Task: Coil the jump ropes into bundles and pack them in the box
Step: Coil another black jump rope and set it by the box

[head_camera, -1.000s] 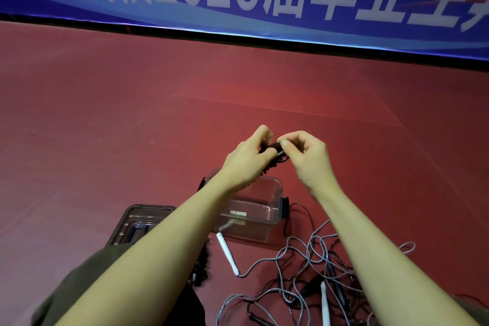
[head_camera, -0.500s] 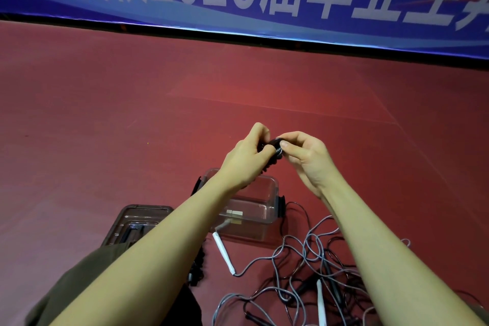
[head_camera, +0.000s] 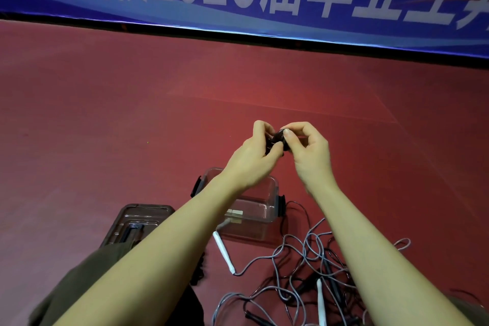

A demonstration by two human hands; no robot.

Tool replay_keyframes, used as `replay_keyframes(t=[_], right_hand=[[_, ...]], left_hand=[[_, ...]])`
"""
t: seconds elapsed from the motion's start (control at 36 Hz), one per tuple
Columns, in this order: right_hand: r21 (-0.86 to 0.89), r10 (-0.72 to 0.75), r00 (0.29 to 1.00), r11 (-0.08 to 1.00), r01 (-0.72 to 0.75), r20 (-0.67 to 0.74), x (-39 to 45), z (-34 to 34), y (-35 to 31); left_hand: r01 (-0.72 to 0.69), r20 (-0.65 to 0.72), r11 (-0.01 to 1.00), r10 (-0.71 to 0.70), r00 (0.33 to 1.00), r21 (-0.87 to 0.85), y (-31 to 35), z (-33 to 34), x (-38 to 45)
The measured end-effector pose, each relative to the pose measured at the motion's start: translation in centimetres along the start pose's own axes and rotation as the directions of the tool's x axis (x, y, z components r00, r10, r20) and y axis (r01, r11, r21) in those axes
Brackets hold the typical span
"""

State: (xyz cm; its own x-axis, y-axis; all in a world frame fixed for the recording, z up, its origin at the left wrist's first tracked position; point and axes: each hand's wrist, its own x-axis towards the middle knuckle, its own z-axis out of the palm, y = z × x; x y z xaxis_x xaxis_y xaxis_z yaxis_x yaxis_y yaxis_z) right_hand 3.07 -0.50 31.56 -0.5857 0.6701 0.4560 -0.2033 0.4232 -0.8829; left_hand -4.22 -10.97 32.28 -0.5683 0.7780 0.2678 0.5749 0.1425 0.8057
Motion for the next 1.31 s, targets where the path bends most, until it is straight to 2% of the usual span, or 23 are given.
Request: replay_keyframes(t=[0.17, 0.25, 0.67, 0.81, 0.94, 1.06, 1.17, 1.25, 1.31], right_hand=[[0.228, 0.112, 0.991, 0.966, -0.125, 0.070, -0.1, -0.2, 0.1], [0.275, 0.130, 0.984, 0.948, -0.160, 0.124, -0.2, -0.3, 0.4], [0.094, 0.070, 0.994, 0.994, -0.062, -0.083, -0.2, 0.1, 1.0], [0.142, 0.113, 0.991, 0.985, -0.103, -0.069, -0.1, -0.1, 0.7], [0.228, 0.212, 0.977, 0.952, -0.204, -0.013, -0.3, -0.1, 0.1], [0.184, 0.216, 0.976, 0.960, -0.213, 0.005, -0.3, -0.3, 0.2], [0.171, 0.242, 0.970, 0.957, -0.234, -0.027, -0.5, -0.3, 0.2], [0.178, 0.255, 0.964, 0.955, -0.239, -0.075, -0.3, -0.3, -0.2], [0.111, 0.257, 0.960, 0.963, -0.246, -0.107, 0.1, -0.3, -0.1]], left_hand=[[-0.030, -0.004, 0.998, 0.031, 1.000, 0.061, -0.2, 0.1, 0.2], [-0.038, -0.007, 0.997, 0.038, 0.999, 0.063, -0.3, -0.1, 0.3], [-0.015, 0.014, 0.998, 0.014, 1.000, 0.059, 0.2, 0.1, 0.0], [0.014, -0.046, 0.998, -0.011, 0.999, 0.055, -0.3, 0.1, 0.5], [0.090, -0.082, 0.996, -0.088, 0.993, 0.017, -0.7, 0.1, 1.0], [0.186, -0.057, 0.982, -0.187, 0.981, -0.018, -1.1, 0.3, 1.2], [0.222, -0.039, 0.971, -0.220, 0.975, 0.092, -1.1, 0.5, 1.2], [0.139, -0.088, 0.923, -0.115, 0.989, 0.358, -1.0, 0.7, 1.0], [0.058, -0.116, 0.856, 0.002, 0.993, 0.514, -0.9, 0.9, 0.9]])
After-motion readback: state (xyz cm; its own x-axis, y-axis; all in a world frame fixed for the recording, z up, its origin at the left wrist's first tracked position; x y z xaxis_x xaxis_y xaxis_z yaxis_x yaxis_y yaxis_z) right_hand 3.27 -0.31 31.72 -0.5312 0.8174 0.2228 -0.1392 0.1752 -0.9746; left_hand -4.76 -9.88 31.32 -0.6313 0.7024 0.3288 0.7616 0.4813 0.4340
